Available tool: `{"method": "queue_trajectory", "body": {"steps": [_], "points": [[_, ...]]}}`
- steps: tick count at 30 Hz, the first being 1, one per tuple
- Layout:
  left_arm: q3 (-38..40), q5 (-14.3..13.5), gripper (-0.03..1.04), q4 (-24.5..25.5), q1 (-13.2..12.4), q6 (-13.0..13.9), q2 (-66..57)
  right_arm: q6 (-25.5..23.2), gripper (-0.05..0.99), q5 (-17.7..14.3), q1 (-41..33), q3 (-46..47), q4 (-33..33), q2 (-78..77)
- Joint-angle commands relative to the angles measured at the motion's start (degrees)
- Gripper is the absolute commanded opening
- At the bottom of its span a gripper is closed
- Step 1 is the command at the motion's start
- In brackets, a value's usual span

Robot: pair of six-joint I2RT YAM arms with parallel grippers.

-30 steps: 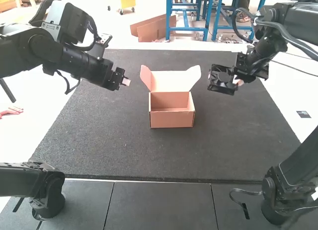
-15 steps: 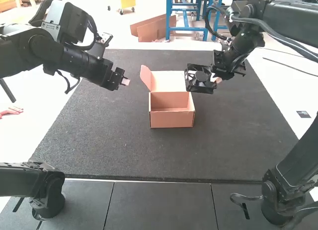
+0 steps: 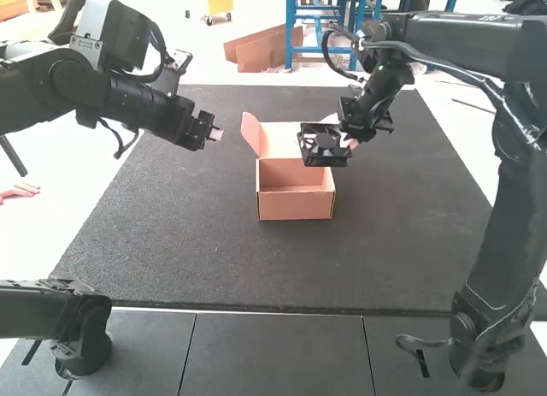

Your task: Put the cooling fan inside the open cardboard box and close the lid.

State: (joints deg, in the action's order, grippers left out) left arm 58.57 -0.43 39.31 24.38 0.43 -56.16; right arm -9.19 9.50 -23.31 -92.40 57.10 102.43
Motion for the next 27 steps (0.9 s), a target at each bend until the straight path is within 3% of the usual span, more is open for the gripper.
{"method": "queue_trajectory", "body": {"steps": [1,7,27], "points": [[-0.21,-0.72,0.97,-0.99,-0.39,0.45,1.32,1.19,-0.01,0.87,-2.88,-4.10,0.03,1.37],[-0.65,-0.72,0.97,-2.57,-0.48,0.54,1.14,-0.74,-0.01,0.87,-5.96,-6.92,0.29,5.32],[-0.21,-0.72,0.97,-2.84,-0.39,0.28,1.05,-1.53,-0.01,-0.62,-6.05,-11.93,-1.29,17.63]]}}
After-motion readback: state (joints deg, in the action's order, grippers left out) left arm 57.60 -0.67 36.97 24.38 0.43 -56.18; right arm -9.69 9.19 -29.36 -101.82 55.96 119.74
